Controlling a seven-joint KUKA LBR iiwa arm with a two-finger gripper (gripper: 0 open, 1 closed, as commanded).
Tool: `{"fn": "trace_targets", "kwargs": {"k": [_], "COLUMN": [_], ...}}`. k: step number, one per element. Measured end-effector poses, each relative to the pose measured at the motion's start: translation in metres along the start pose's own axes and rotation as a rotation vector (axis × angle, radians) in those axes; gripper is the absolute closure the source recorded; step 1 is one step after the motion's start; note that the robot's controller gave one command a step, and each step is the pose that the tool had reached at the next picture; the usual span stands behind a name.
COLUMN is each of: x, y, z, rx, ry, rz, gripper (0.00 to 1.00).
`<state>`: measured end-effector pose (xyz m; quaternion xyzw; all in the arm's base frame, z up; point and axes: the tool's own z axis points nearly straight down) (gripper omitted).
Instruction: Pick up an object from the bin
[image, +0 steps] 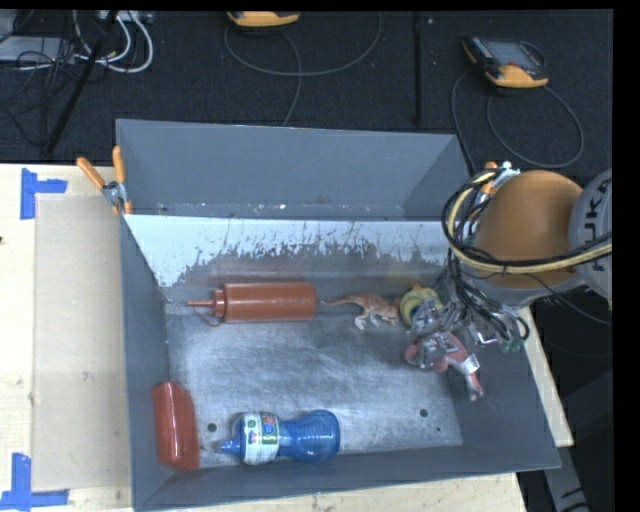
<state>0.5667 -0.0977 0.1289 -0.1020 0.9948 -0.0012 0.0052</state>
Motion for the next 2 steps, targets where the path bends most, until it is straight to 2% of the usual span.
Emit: {"fn": "trace_targets", "kwargs": {"k": [1,2], "x": [0.004,0.001], "y": [0.002,-0.017], "z": [-0.029,-0.078], "rx": [-0.008,-0.004], "ry": [0.019,0.009], "rz": [0.024,0.028], "gripper": [1.00,1.00]}}
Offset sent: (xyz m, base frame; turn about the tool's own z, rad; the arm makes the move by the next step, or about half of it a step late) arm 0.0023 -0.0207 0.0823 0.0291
